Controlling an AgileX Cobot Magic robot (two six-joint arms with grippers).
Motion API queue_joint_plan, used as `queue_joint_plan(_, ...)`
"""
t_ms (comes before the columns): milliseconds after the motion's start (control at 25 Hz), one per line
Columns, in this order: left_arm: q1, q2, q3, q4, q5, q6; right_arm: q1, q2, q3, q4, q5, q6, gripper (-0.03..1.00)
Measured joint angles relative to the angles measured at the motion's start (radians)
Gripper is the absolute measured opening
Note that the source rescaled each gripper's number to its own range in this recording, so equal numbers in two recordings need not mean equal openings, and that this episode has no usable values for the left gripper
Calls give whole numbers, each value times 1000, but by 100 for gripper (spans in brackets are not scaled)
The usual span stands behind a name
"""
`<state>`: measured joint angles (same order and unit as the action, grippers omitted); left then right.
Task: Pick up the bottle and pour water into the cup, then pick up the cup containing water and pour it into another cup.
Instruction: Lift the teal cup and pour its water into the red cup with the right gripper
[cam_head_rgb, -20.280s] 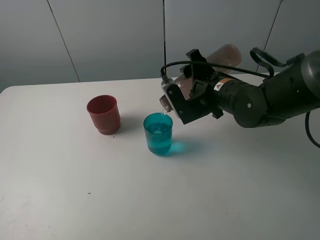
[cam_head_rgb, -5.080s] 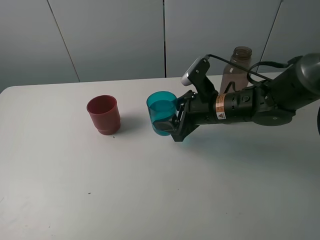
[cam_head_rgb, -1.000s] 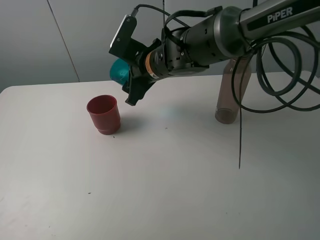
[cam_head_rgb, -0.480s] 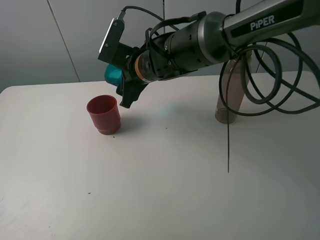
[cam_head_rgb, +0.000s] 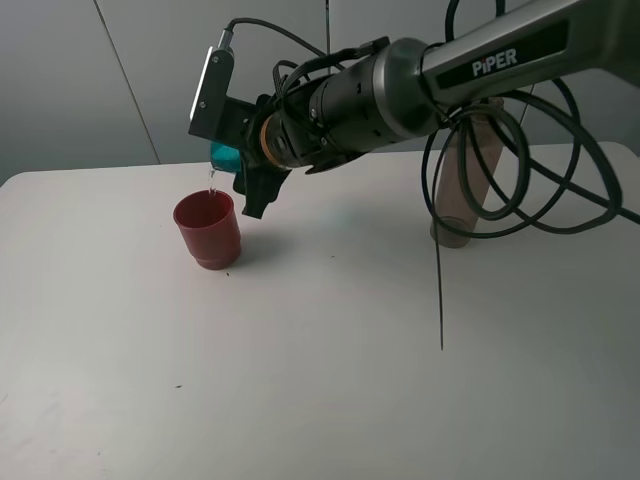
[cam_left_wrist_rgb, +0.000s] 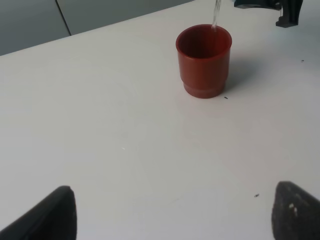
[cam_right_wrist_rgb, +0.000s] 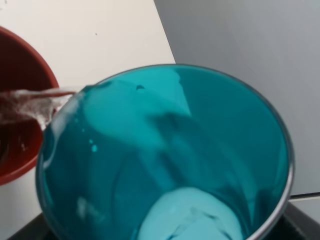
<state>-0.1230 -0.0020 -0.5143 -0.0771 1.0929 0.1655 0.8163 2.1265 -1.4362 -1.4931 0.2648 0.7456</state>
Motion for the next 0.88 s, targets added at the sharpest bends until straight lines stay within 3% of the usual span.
queue_joint_plan(400,0,0,0,0,0,0,0,0,-2,-196,21,96,16)
queue_joint_plan(880,0,0,0,0,0,0,0,0,-2,-227,62,127,16)
